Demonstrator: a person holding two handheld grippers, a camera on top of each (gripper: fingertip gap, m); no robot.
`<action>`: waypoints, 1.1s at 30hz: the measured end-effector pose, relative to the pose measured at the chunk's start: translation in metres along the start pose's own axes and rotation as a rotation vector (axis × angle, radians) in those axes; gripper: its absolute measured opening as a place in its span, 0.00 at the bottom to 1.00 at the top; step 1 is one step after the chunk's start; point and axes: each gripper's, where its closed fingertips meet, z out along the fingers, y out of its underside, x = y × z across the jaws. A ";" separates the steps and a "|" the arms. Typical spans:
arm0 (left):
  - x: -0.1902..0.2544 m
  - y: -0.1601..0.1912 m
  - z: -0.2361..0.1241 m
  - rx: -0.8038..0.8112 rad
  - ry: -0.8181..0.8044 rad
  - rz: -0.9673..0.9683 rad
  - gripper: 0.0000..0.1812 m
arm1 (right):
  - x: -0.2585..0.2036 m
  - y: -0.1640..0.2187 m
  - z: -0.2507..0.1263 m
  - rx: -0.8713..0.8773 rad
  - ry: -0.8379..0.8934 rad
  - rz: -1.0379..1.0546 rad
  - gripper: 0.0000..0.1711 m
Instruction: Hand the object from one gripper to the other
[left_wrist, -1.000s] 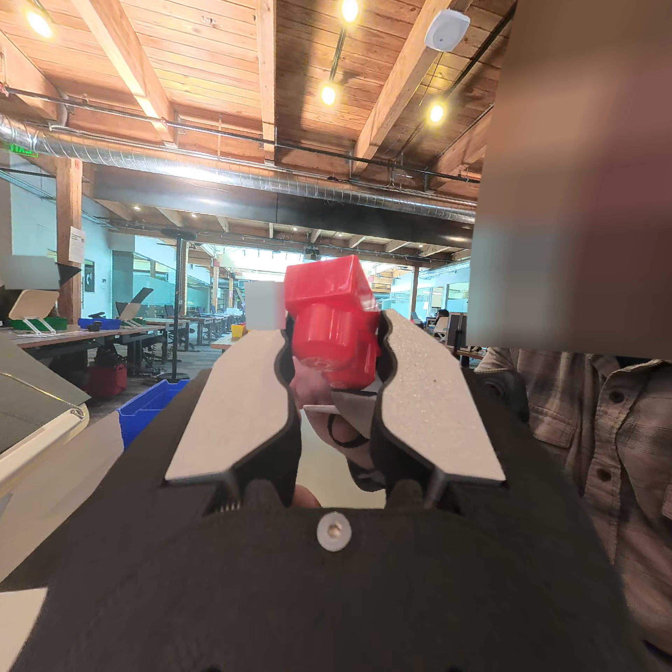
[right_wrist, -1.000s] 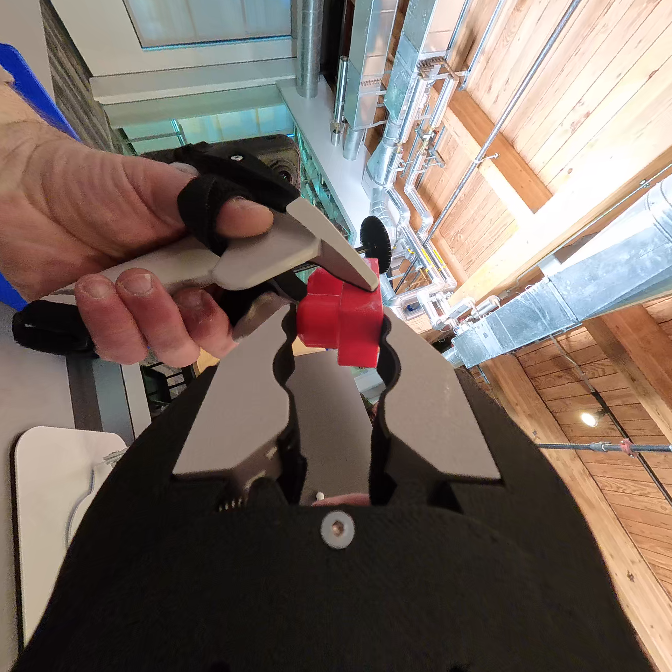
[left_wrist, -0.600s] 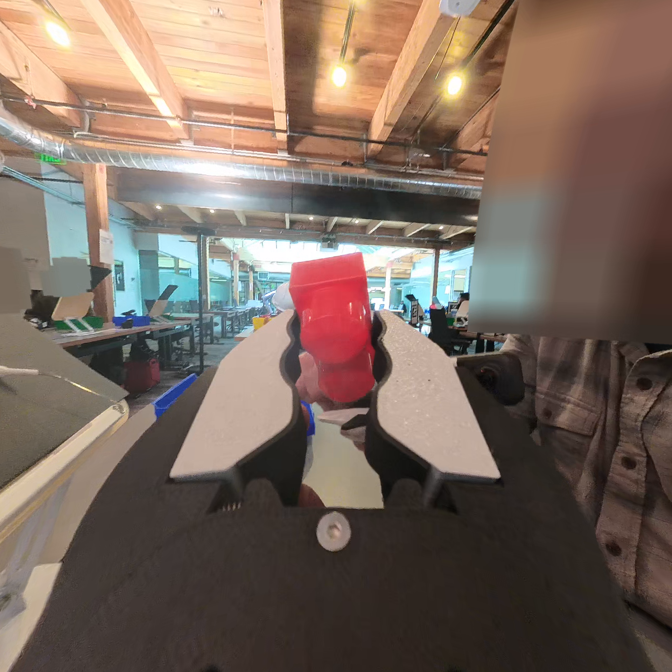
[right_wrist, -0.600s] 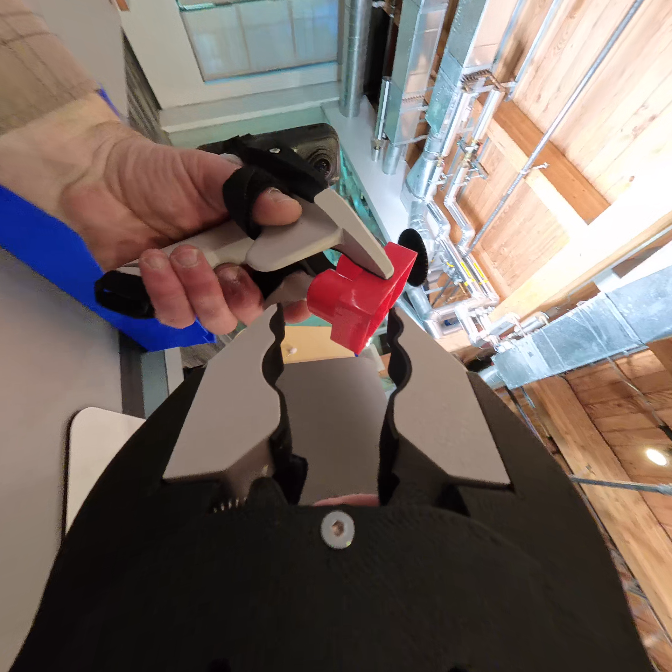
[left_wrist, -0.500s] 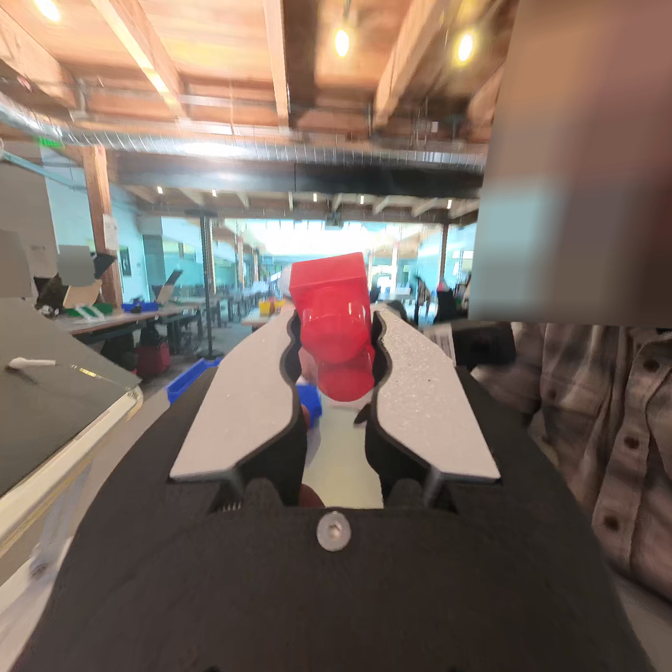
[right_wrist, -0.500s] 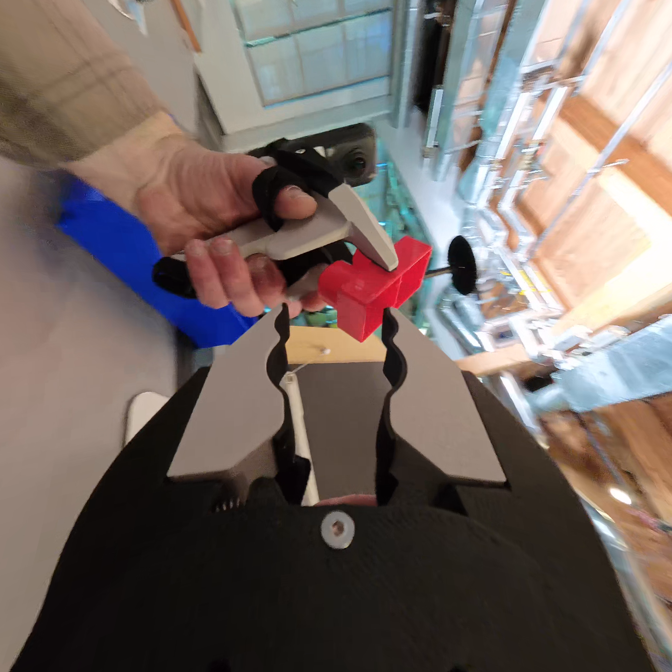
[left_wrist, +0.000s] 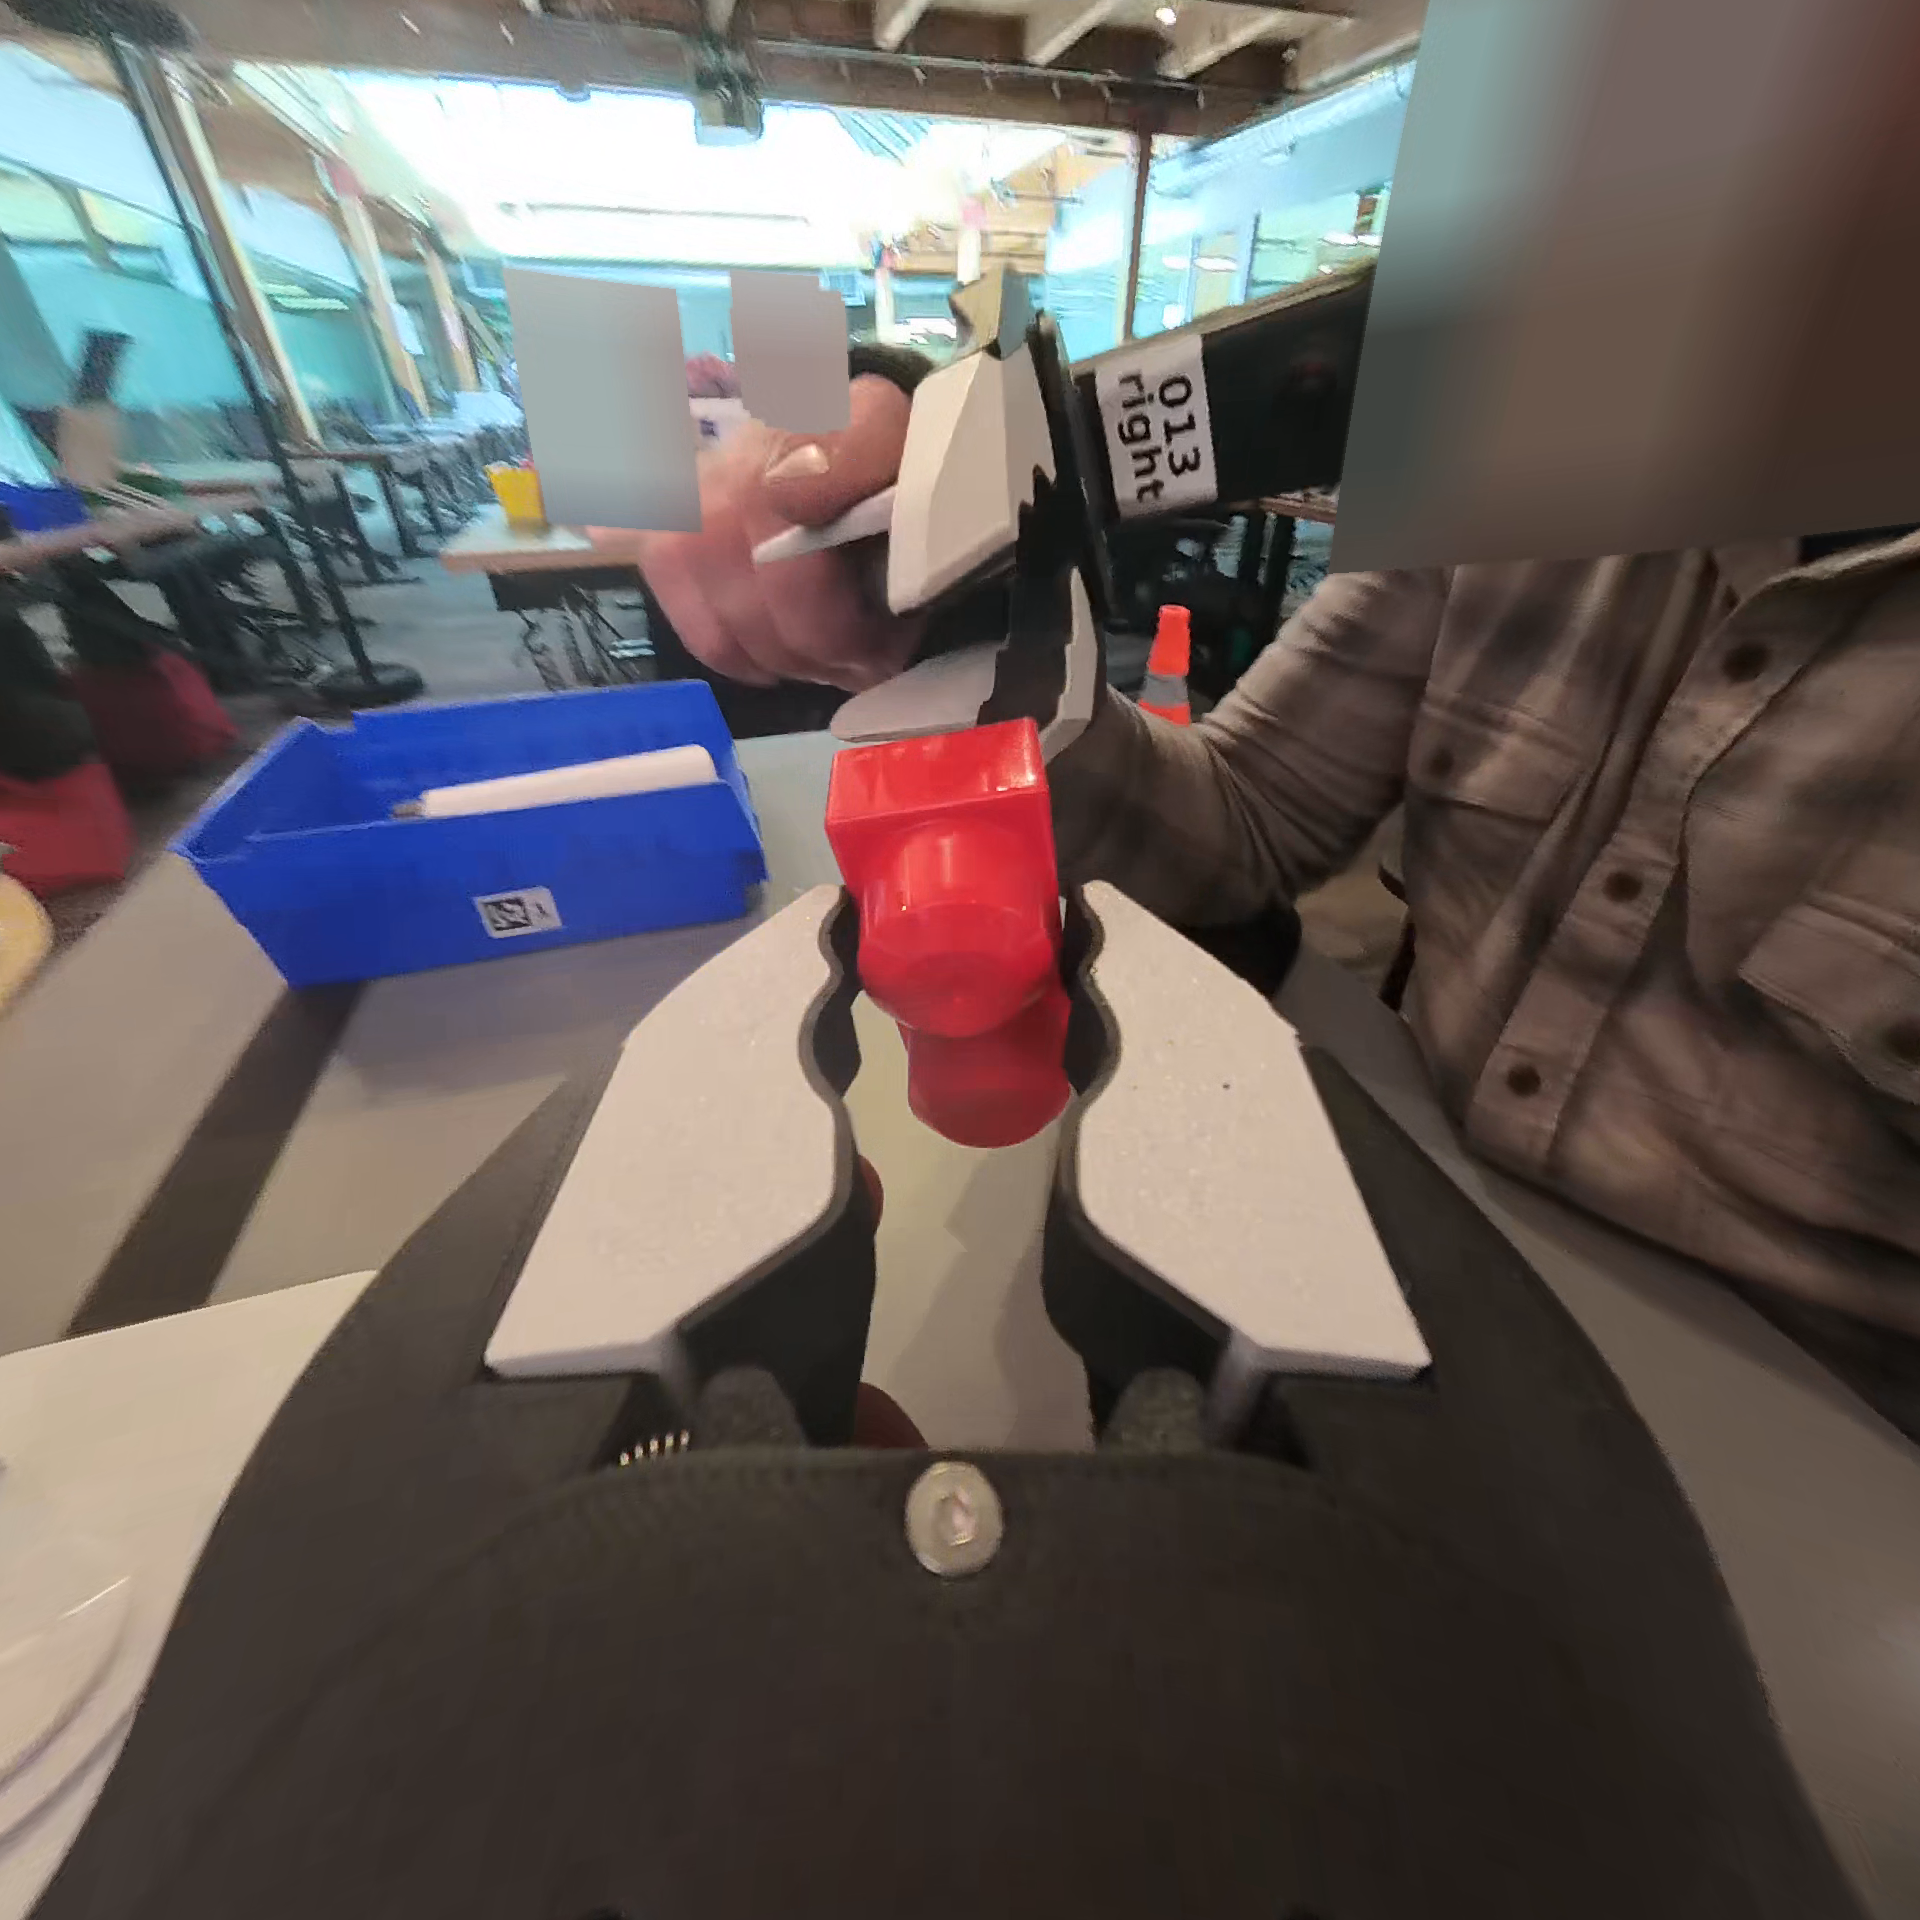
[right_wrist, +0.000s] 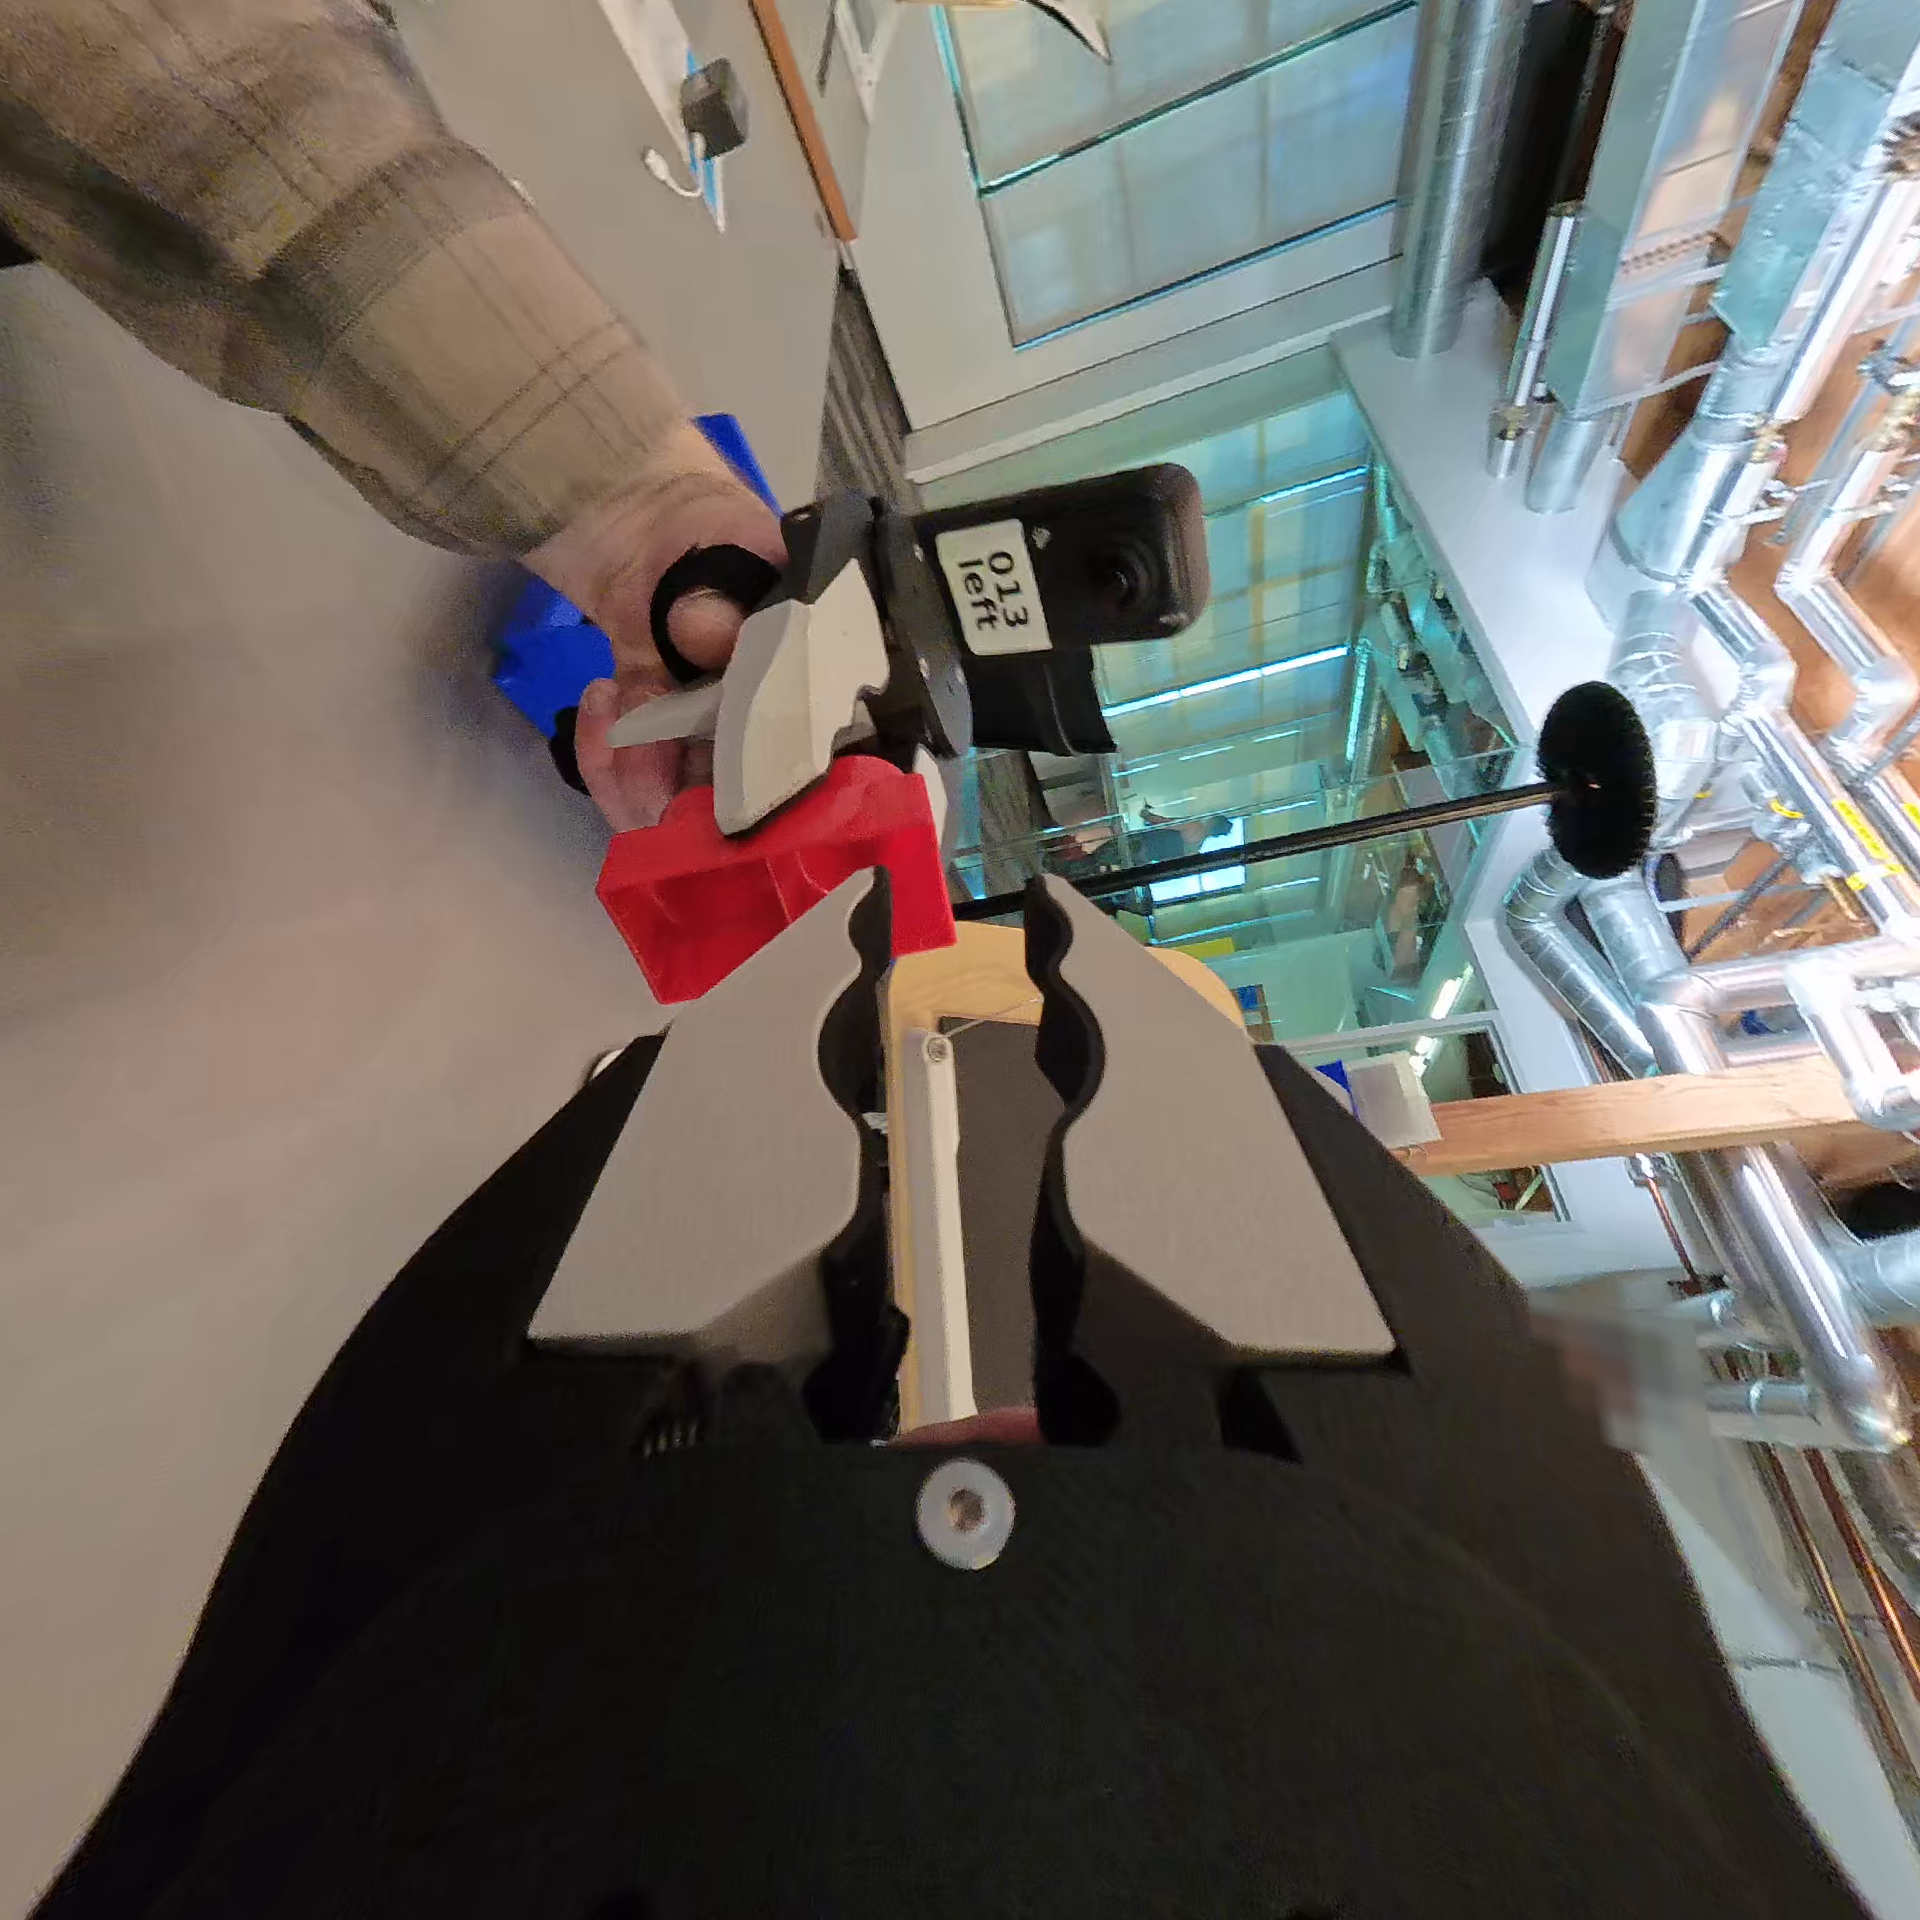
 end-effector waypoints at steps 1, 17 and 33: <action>0.001 0.001 0.002 -0.001 0.011 -0.003 0.20 | -0.003 0.001 0.001 -0.009 -0.017 -0.005 0.13; 0.010 0.009 0.012 -0.019 0.081 -0.034 0.21 | -0.014 0.003 0.011 -0.059 -0.065 -0.039 0.00; -0.076 -0.044 -0.018 0.217 -0.669 0.304 0.39 | 0.085 0.066 -0.016 -0.215 0.561 0.229 0.00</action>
